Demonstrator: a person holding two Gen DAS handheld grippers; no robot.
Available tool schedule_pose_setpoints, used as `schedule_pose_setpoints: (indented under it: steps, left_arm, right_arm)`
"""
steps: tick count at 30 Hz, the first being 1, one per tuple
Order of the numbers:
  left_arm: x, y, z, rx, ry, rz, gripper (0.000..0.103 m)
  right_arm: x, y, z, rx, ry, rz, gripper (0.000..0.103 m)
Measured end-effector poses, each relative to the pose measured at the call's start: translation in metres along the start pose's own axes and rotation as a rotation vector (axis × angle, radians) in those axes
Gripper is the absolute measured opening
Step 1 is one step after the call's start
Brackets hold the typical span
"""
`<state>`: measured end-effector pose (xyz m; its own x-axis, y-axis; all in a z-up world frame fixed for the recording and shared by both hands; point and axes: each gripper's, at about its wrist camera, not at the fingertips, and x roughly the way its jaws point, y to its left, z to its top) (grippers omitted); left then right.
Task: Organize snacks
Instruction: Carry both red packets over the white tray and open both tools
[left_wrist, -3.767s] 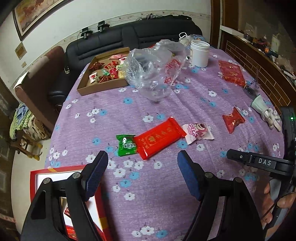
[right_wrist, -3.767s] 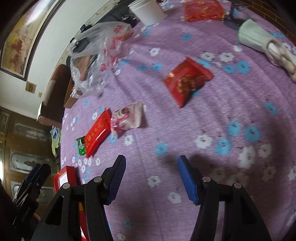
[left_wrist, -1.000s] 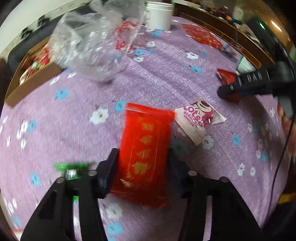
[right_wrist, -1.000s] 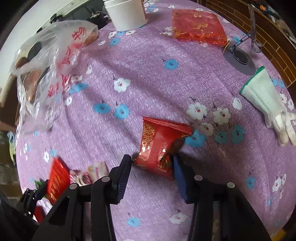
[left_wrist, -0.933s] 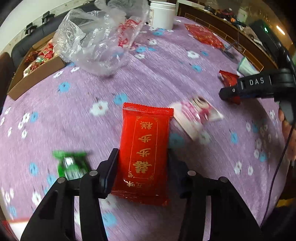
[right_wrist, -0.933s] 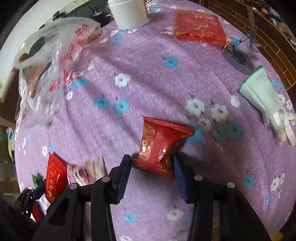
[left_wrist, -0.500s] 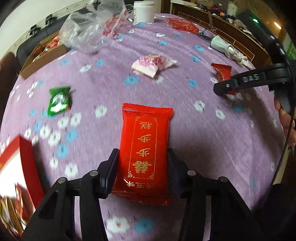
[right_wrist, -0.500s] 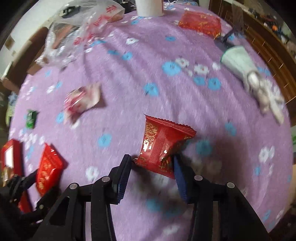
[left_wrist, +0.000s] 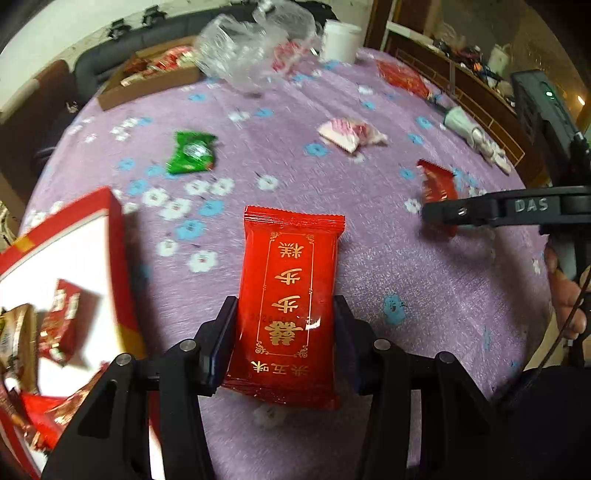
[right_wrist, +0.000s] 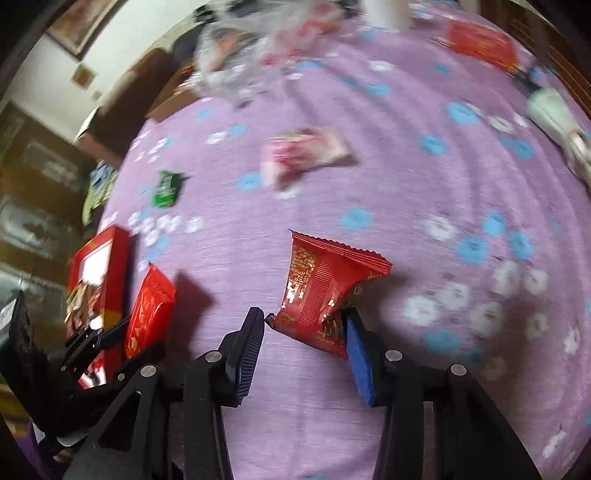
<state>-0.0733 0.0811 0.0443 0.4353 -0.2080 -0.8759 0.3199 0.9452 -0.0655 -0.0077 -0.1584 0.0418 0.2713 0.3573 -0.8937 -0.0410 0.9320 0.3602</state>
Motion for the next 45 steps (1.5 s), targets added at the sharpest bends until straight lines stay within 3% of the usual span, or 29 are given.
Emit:
schedule_pose_setpoints:
  steps: [7,11,18,26,37,45]
  left_arm:
    - [-0.036,0.018,-0.008,-0.015,-0.076,0.094,0.048]
    - [-0.052,0.043,-0.014,-0.080,-0.105,0.150,0.048]
    - [-0.069,0.097,-0.028,-0.229,-0.113,0.230,0.048]
    - [-0.079,0.146,-0.047,-0.320,-0.104,0.304,0.048]
    - [-0.077,0.180,-0.062,-0.379,-0.058,0.344,0.048]
    - [-0.071,0.187,-0.067,-0.382,-0.021,0.344,0.048]
  right_arm:
    - [0.016,0.057,0.015,-0.130,0.022,0.060,0.045]
    - [0.022,0.099,0.022,-0.224,0.030,0.098,0.045]
    - [0.042,0.191,0.030,-0.409,0.047,0.162,0.045]
    - [0.069,0.276,0.019,-0.584,0.102,0.203,0.045]
    - [0.101,0.324,0.002,-0.654,0.188,0.216,0.046]
    - [0.113,0.337,-0.005,-0.678,0.211,0.203,0.048]
